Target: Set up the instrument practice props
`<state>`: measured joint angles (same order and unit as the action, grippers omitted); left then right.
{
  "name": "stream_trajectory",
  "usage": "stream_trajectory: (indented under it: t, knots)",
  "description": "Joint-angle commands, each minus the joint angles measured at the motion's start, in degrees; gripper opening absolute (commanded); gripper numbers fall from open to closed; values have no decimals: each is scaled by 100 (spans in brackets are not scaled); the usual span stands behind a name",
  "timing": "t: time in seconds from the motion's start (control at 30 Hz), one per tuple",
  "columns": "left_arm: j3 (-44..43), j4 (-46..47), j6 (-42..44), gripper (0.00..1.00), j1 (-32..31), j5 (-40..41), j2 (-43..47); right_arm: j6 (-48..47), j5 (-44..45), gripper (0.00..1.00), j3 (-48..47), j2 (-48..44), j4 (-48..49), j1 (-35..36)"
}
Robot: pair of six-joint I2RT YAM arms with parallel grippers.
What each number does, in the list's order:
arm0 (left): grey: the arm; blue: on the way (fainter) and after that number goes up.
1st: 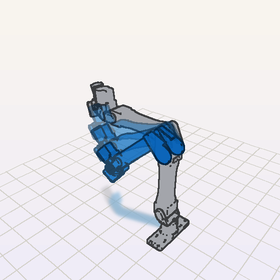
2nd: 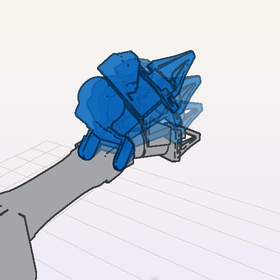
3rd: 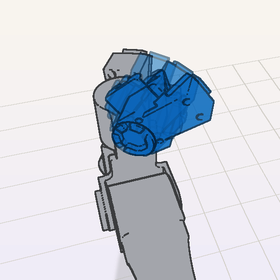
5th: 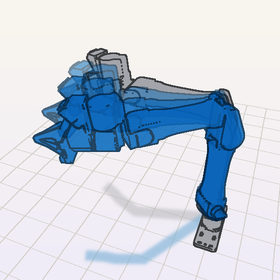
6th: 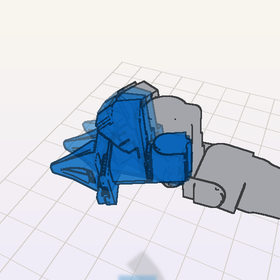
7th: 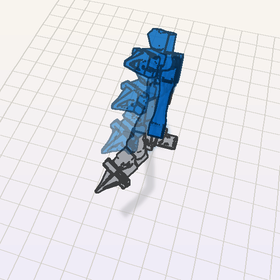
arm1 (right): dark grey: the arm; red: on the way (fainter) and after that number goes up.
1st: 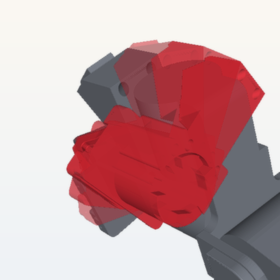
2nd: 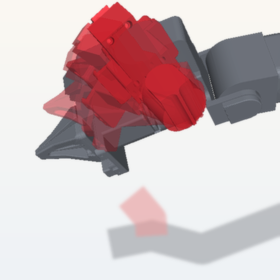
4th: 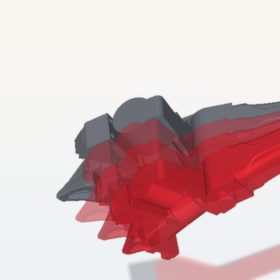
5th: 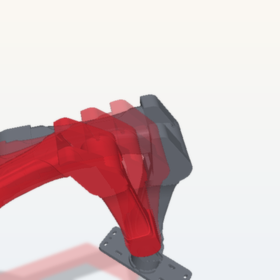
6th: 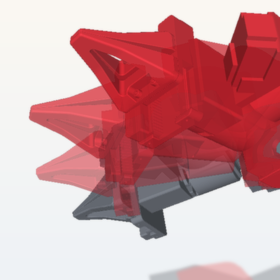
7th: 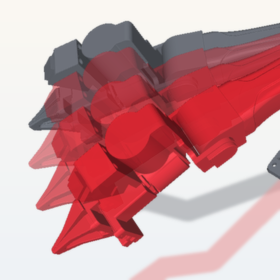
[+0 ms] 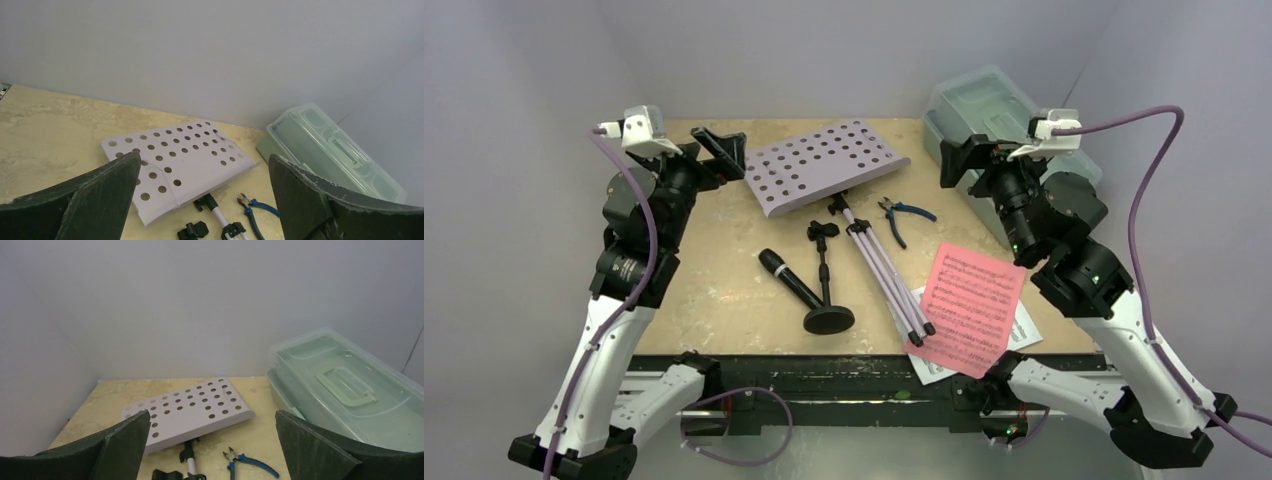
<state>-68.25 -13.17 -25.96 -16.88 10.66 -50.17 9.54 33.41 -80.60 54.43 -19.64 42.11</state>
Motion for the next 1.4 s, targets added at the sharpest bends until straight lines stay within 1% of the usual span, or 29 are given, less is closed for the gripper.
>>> stream_trajectory:
  t: [0.0, 0.13, 0.27, 0.33, 0.5, 0.67, 0.77, 0.83, 0.9, 0.97, 1.03, 1.07, 1.13, 1.23, 1.37]
  knots:
    - [-342, -212, 121, 100, 27, -232, -221, 100, 87, 99, -149, 296, -41, 4]
    - [-333, -344, 167, 100, 27, -329, -382, 96, -11, 99, -222, 733, -249, 6]
    - [-264, -519, 139, 100, 32, -530, -550, -19, -720, 99, -211, 1265, -351, 13]
    - [-242, -645, 147, 100, 27, -680, -637, 265, -1144, 99, -314, 1682, -520, 3]
    - [-319, -1182, 349, 100, 27, -853, -833, 614, -1634, 99, -960, 3137, -1061, 0]
    - [-324, -1803, 652, 100, 27, -520, -990, 645, -2310, 99, -1101, 4078, -799, -155]
    - [-293, -1997, 728, 100, 27, -360, -1204, 842, -3110, 99, -1148, 4510, -655, -413]
    - [-242, -2041, 683, 100, 51, -226, -1377, 1086, -3600, 99, -979, 4635, -349, -618]
    - [-146, -1995, 550, 100, 209, -246, -1515, 1418, -3760, 99, -754, 4646, -11, -784]
    - [-37, -1819, 433, 100, 415, -518, -1629, 2032, -3353, 99, -690, 4665, 111, -921]
    - [-14, -1670, 353, 100, 494, -610, -1745, 2960, -2999, 99, -808, 4789, -77, -1156]
    - [-21, -1549, 323, 100, 501, -643, -1788, 3573, -3012, 99, -875, 4889, -180, -1282]
    - [-62, -1378, 323, 100, 502, -774, -1878, 4406, -3124, 99, -890, 5002, -139, -1491]
    - [-232, -1281, 430, 100, 502, -924, -2067, 5217, -3196, 99, -939, 5198, 283, -1587]
    - [-198, -1192, 668, 100, 502, -793, -2154, 5850, -2868, 99, -1408, 5621, 278, -1586]
